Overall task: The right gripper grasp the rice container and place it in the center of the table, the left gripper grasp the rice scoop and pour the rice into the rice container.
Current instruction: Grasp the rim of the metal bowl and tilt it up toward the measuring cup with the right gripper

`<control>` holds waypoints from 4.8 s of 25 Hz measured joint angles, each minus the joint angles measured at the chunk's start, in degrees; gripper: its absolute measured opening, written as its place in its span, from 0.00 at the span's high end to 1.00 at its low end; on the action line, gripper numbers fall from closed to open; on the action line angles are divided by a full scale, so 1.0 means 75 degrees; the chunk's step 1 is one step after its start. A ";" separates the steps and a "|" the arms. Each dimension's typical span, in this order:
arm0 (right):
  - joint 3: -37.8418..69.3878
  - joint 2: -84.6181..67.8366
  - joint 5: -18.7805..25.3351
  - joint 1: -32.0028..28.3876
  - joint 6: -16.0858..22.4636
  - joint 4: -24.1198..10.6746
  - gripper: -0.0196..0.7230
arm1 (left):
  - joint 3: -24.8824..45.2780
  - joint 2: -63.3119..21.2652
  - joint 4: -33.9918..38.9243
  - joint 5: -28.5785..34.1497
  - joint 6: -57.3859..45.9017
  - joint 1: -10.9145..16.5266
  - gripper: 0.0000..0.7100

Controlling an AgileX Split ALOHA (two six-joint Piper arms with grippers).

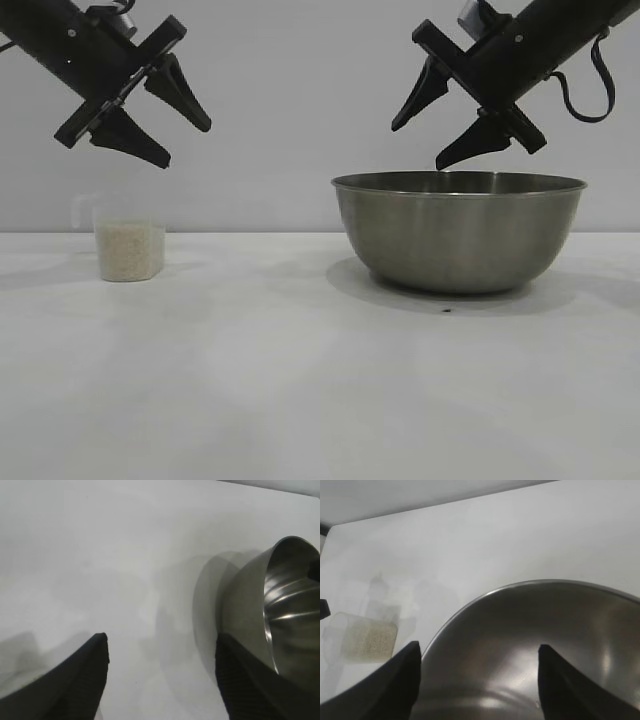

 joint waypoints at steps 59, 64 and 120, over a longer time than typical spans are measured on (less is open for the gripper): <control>-0.1830 -0.0534 0.2466 0.0000 0.2126 -0.2798 0.39 | 0.0000 -0.0783 0.0582 0.0154 -0.0135 0.0000 0.42; -0.1842 -0.0907 0.2898 -0.0201 0.2672 -0.3790 0.39 | 0.0000 -0.1246 0.0936 0.0218 -0.0217 0.0000 0.42; -0.1587 0.0920 0.3371 -0.1039 0.3454 -0.4783 0.68 | 0.0000 -0.1775 0.1020 0.0347 -0.0644 0.0000 0.42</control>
